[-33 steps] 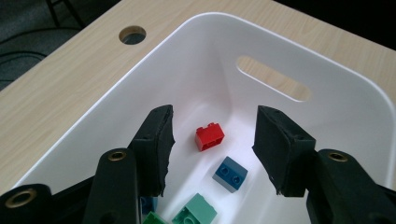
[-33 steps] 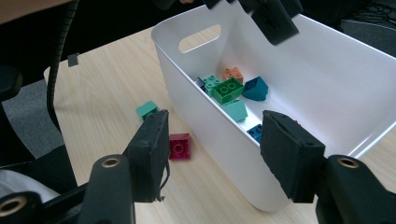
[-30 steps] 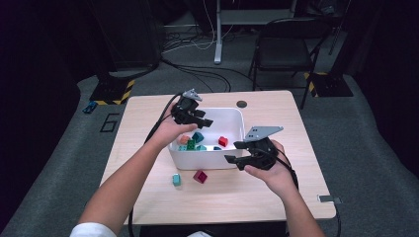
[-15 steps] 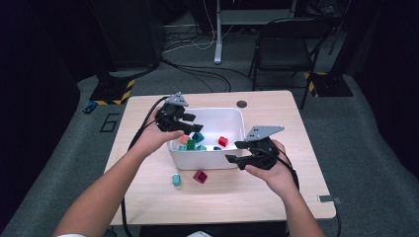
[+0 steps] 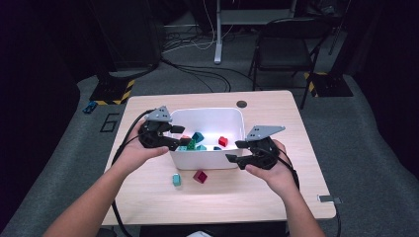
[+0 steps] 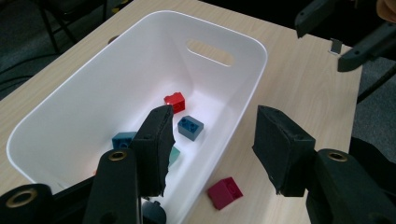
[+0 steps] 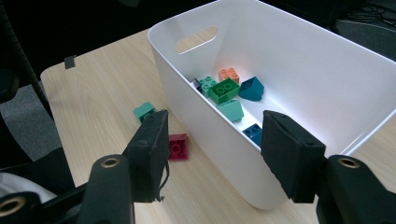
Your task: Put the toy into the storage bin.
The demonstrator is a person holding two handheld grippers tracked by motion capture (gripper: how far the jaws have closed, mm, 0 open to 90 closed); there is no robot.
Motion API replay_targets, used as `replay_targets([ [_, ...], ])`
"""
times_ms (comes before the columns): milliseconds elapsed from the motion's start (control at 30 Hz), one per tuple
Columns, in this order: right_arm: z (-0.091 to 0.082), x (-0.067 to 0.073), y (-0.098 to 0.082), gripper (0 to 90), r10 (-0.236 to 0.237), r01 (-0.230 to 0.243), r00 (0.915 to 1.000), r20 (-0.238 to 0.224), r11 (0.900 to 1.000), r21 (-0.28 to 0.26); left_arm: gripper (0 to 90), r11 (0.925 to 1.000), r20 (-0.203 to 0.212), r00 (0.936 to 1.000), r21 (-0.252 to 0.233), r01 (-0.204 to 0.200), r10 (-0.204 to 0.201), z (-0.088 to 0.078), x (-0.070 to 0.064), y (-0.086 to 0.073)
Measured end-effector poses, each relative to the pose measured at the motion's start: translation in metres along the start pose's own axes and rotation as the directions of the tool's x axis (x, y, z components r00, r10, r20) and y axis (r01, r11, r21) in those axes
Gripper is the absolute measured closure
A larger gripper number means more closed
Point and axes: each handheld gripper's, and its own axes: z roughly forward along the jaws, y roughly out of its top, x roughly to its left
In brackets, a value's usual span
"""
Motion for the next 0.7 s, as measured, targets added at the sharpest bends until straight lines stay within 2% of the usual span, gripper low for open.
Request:
replay_targets([
  [200,0.001,0.001,0.000,41.8,-0.002,0.002,1.0000,0.000,1.000,0.002,47.4,0.9999,-0.001,1.0000,0.012,-0.009,0.009,-0.006,-0.009,-0.013],
  [300,0.001,0.001,0.000,41.8,-0.005,0.005,1.0000,0.000,1.000,0.002,47.4,1.0000,0.001,1.0000,0.003,0.000,0.000,-0.009,-0.011,-0.021],
  [533,0.001,0.001,0.000,41.8,-0.002,0.002,1.0000,0.000,1.000,0.003,47.4,1.0000,-0.007,1.0000,0.008,-0.005,0.005,-0.015,-0.014,-0.037],
  [600,0.001,0.001,0.000,41.8,-0.005,0.005,1.0000,0.000,1.000,0.001,47.4,0.9998,-0.001,0.9999,0.009,0.016,-0.016,-0.017,-0.014,-0.046],
  [700,0.001,0.001,0.000,41.7,-0.003,0.003,1.0000,0.001,1.000,0.003,47.4,0.9996,0.006,0.9997,0.016,0.024,-0.024,-0.020,-0.013,-0.054],
])
